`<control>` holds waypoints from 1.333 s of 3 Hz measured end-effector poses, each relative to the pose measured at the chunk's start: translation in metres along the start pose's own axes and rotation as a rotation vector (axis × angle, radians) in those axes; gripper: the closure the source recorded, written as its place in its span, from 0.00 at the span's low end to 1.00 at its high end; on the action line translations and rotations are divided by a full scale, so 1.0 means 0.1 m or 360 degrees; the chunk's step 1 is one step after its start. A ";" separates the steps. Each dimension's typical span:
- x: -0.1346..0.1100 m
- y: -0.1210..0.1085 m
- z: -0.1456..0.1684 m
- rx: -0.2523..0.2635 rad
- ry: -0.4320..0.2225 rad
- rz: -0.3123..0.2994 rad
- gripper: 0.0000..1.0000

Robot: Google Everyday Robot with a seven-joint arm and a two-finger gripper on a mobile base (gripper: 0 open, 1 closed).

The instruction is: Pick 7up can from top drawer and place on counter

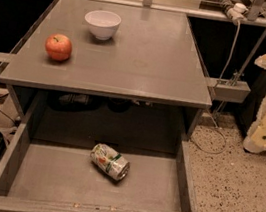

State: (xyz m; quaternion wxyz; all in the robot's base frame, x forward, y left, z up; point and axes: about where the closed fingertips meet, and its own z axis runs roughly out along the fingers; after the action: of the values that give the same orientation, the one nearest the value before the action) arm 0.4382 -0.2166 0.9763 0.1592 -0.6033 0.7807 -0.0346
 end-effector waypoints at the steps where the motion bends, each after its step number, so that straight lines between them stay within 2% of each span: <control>1: 0.00 0.00 0.00 0.0000 0.0000 0.0000 0.00; 2: -0.09 0.11 0.14 0.0008 0.0043 0.0001 0.00; 3: -0.30 0.55 0.50 -0.0131 0.0133 0.0041 0.00; 4: -0.53 1.04 0.79 -0.0318 0.0158 0.0082 0.00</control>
Offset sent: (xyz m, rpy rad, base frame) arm -0.0119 0.0325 -0.0424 -0.0710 0.0271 -0.0238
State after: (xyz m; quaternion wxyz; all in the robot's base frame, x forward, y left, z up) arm 0.3763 -0.1273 0.8874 0.0601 -0.5935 0.8024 0.0178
